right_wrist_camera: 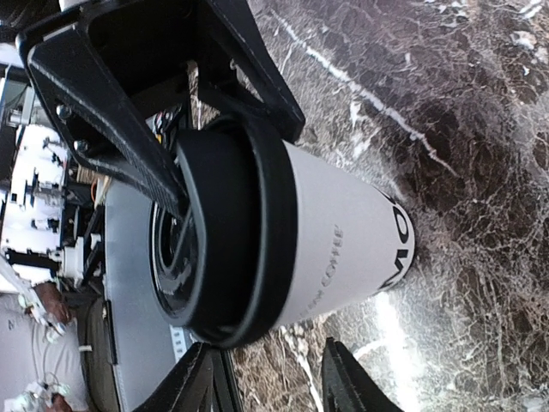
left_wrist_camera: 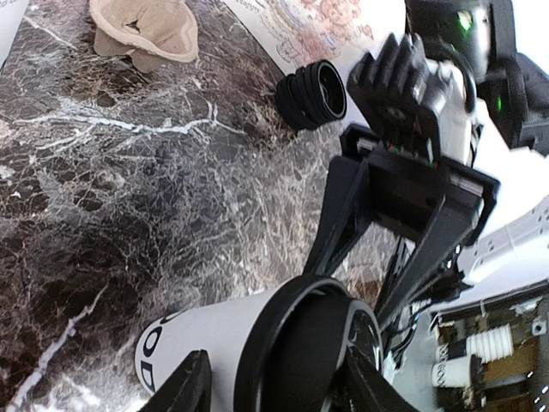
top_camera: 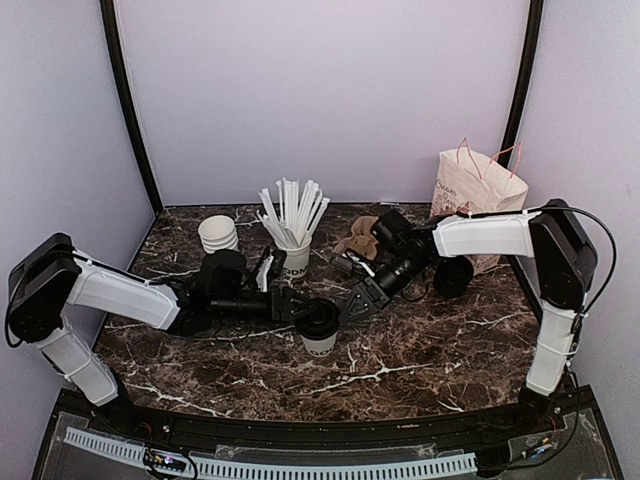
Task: Pack the takeout coffee
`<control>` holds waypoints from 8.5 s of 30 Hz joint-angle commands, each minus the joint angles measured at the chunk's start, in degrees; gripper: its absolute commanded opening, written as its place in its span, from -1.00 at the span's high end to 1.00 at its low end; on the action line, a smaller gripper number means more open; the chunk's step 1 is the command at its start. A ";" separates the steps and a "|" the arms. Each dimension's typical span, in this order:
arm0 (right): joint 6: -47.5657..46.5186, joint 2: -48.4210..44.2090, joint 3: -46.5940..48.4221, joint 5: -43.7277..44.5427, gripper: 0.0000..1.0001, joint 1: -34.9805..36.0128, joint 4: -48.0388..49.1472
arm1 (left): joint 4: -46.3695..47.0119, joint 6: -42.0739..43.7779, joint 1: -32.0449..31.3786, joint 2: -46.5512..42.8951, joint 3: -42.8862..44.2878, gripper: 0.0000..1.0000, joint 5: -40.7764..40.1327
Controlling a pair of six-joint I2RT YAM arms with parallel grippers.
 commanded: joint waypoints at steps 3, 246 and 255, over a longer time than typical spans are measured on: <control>-6.92 -3.53 2.54 -0.04 0.06 0.20 -7.17 | -13.84 10.35 -1.23 -3.06 2.03 -0.10 4.39; -30.75 -13.81 -1.26 55.28 0.76 27.81 -3.18 | -11.79 8.96 0.70 6.81 6.69 0.10 3.50; -28.77 -12.29 5.04 53.32 0.68 28.14 -6.41 | -11.39 8.76 0.73 7.29 6.67 0.10 3.55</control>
